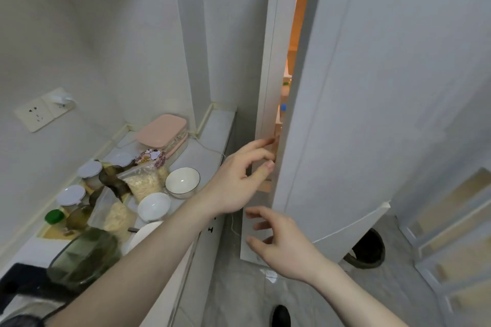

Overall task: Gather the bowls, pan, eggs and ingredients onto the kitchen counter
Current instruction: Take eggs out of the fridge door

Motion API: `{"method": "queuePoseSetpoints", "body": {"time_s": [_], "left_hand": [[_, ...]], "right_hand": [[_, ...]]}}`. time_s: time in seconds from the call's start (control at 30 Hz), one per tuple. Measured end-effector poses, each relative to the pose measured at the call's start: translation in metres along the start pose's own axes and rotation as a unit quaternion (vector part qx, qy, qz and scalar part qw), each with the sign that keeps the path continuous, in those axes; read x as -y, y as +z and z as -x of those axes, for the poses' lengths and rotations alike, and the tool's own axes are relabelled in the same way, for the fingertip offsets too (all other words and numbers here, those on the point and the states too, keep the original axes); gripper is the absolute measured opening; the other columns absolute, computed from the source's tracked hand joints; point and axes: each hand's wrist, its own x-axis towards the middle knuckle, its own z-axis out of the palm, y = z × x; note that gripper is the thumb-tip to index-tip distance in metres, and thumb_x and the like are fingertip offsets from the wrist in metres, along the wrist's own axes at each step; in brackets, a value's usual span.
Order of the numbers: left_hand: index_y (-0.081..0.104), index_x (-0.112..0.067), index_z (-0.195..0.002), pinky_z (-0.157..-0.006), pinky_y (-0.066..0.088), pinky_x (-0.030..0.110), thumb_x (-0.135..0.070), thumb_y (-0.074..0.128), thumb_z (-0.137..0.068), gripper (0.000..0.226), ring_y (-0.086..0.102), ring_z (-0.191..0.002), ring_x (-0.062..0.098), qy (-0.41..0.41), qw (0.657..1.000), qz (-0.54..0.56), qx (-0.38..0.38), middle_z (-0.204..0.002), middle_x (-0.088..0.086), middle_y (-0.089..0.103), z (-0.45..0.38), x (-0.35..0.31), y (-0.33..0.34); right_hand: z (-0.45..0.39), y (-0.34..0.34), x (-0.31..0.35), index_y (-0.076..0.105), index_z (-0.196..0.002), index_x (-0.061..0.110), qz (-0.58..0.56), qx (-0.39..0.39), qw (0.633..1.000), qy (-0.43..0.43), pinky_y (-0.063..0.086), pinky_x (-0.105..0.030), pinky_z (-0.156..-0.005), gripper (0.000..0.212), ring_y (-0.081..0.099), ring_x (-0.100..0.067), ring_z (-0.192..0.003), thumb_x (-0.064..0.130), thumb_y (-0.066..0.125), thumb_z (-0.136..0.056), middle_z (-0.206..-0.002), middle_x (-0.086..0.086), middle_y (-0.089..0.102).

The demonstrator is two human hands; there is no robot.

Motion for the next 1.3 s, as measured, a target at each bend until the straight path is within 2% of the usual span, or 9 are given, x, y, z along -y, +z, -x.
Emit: {"method": "queuePoseSetpoints", "body": {"time_s": [0.3, 0.43, 0.53, 0.67, 0.73, 0.83, 0.97, 1.1, 1.3], "left_hand": [[0.075, -0.021, -0.11, -0.109, 0.043, 0.034, -0.022, 0.049, -0.104, 0.027, 0.055, -0.126, 0.001, 0.063, 0.99, -0.01, 0.123, -0.125, -0.013, 0.069, 0.017, -0.057, -0.004], [0.074, -0.026, -0.108, -0.098, 0.049, 0.037, -0.023, 0.047, -0.106, 0.027, 0.061, -0.112, 0.0, 0.029, 0.997, 0.016, 0.07, -0.12, -0.017, 0.07, 0.014, -0.052, -0.01], [0.073, -0.027, -0.11, -0.098, 0.049, 0.04, -0.024, 0.048, -0.105, 0.026, 0.063, -0.109, 0.008, 0.01, 1.0, 0.01, 0.02, -0.114, -0.014, 0.072, 0.014, -0.038, -0.016], [0.071, -0.034, -0.111, -0.092, 0.05, 0.036, -0.027, 0.05, -0.104, 0.023, 0.062, -0.101, 0.012, -0.014, 0.999, -0.017, 0.025, -0.108, -0.017, 0.07, 0.013, -0.028, -0.016], [0.069, -0.036, -0.112, -0.093, 0.05, 0.032, -0.028, 0.051, -0.103, 0.022, 0.062, -0.102, 0.01, -0.017, 0.999, -0.021, 0.037, -0.11, -0.021, 0.069, 0.012, -0.025, -0.013], [0.068, -0.038, -0.112, -0.093, 0.051, 0.033, -0.029, 0.052, -0.103, 0.02, 0.062, -0.104, 0.008, -0.013, 0.998, -0.018, 0.053, -0.112, -0.022, 0.068, 0.007, -0.022, -0.003], [0.069, -0.036, -0.112, -0.086, 0.049, 0.024, -0.026, 0.053, -0.102, 0.021, 0.061, -0.102, -0.001, -0.005, 0.997, -0.006, 0.079, -0.11, -0.025, 0.067, -0.003, -0.027, 0.017], [0.068, -0.036, -0.113, -0.084, 0.042, 0.013, -0.026, 0.053, -0.103, 0.021, 0.057, -0.104, -0.009, 0.016, 0.993, -0.017, 0.113, -0.11, -0.027, 0.066, -0.018, -0.039, 0.037], [0.066, -0.036, -0.114, -0.085, 0.042, 0.012, -0.025, 0.054, -0.102, 0.021, 0.055, -0.104, -0.013, 0.053, 0.985, -0.03, 0.159, -0.111, -0.028, 0.064, -0.052, -0.066, 0.07]], "right_hand": [[0.02, 0.019, 0.021, 0.044, -0.144, 0.035, 0.032, -0.047, 0.998, 0.013, 0.044, -0.018, -0.095, 0.061, 0.053, -0.001, -0.118, 0.039, 0.066, -0.087, -0.136, 0.018, 0.049], [0.026, 0.008, 0.019, 0.037, -0.149, 0.032, 0.031, -0.091, 0.994, 0.048, 0.036, -0.023, -0.11, 0.068, 0.042, -0.005, -0.133, 0.038, 0.066, -0.087, -0.148, 0.016, 0.037], [0.034, -0.004, 0.011, 0.034, -0.15, 0.029, 0.028, -0.132, 0.988, 0.081, 0.026, -0.016, -0.108, 0.073, 0.036, -0.003, -0.135, 0.036, 0.069, -0.087, -0.149, 0.014, 0.033], [0.056, -0.026, -0.011, 0.039, -0.147, 0.031, 0.01, -0.191, 0.973, 0.128, 0.035, -0.028, -0.114, 0.072, 0.038, -0.004, -0.133, 0.036, 0.073, -0.083, -0.145, 0.015, 0.036], [0.071, -0.035, -0.022, 0.042, -0.144, 0.032, 0.001, -0.205, 0.967, 0.149, 0.038, -0.029, -0.112, 0.069, 0.043, -0.007, -0.131, 0.035, 0.074, -0.083, -0.141, 0.015, 0.04], [0.094, -0.044, -0.032, 0.05, -0.136, 0.035, 0.001, -0.211, 0.964, 0.161, 0.037, -0.006, -0.094, 0.06, 0.049, -0.001, -0.121, 0.033, 0.077, -0.082, -0.133, 0.016, 0.047], [0.121, -0.062, -0.032, 0.064, -0.121, 0.036, -0.022, -0.208, 0.959, 0.19, 0.053, -0.024, -0.09, 0.042, 0.062, -0.001, -0.109, 0.034, 0.079, -0.081, -0.117, 0.02, 0.063], [0.135, -0.086, -0.014, 0.069, -0.111, 0.037, -0.046, -0.201, 0.962, 0.18, 0.06, -0.032, -0.079, 0.032, 0.068, -0.003, -0.088, 0.033, 0.08, -0.081, -0.102, 0.021, 0.071], [0.133, -0.126, -0.001, 0.071, -0.105, 0.035, 0.002, -0.31, 0.942, 0.126, 0.056, -0.022, -0.075, 0.022, 0.068, 0.0, -0.091, 0.028, 0.077, -0.085, -0.101, 0.024, 0.071]]}}
